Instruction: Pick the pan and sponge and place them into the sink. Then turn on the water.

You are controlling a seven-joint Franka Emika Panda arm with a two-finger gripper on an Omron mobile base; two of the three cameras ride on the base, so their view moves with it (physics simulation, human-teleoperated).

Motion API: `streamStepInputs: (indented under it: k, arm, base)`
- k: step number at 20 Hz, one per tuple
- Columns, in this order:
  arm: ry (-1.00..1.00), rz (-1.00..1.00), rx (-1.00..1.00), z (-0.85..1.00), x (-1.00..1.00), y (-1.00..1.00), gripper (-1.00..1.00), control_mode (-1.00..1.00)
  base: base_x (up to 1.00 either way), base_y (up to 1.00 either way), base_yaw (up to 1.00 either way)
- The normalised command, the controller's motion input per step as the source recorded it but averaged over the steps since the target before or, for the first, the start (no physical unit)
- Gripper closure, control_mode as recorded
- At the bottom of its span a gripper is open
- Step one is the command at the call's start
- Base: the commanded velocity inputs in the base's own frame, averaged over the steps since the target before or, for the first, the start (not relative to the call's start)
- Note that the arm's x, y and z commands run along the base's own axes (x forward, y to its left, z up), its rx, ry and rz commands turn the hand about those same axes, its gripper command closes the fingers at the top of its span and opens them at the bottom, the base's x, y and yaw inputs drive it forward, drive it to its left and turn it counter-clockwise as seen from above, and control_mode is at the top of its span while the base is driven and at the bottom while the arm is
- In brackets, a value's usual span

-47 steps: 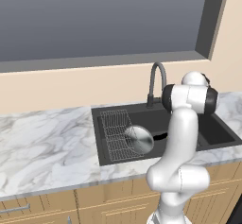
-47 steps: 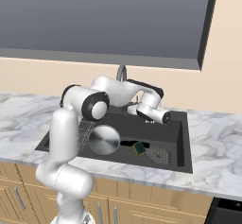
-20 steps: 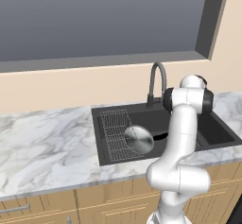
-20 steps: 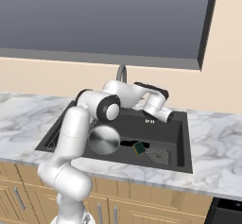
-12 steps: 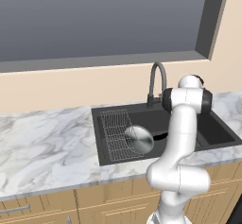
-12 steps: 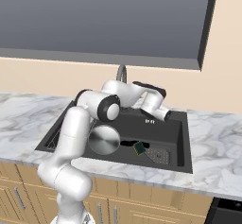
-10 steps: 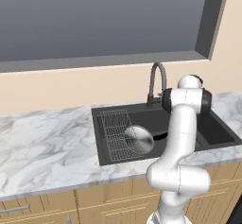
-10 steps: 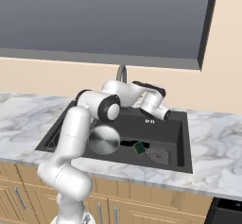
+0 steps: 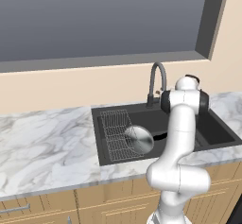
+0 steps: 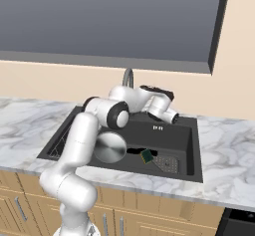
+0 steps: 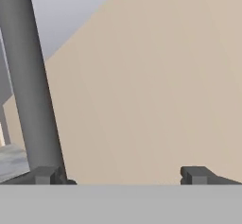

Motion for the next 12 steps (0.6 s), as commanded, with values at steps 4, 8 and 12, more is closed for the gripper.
streamStepInputs:
  k: [4, 8, 12]
  arm:
    - [-0.09, 0.00, 0.00, -0.16, 0.09, 0.00, -1.00, -1.00]
    - [-0.12, 0.00, 0.00, -0.32, 0.00, -0.02, -1.00, -1.00]
    - [-0.10, 0.00, 0.00, -0.22, 0.04, 0.00, -1.00, -1.00]
  base:
    - [0.00, 0.00, 0.00]
    - [0.00, 0.00, 0.00]
    - [0.00, 0.00, 0.00]
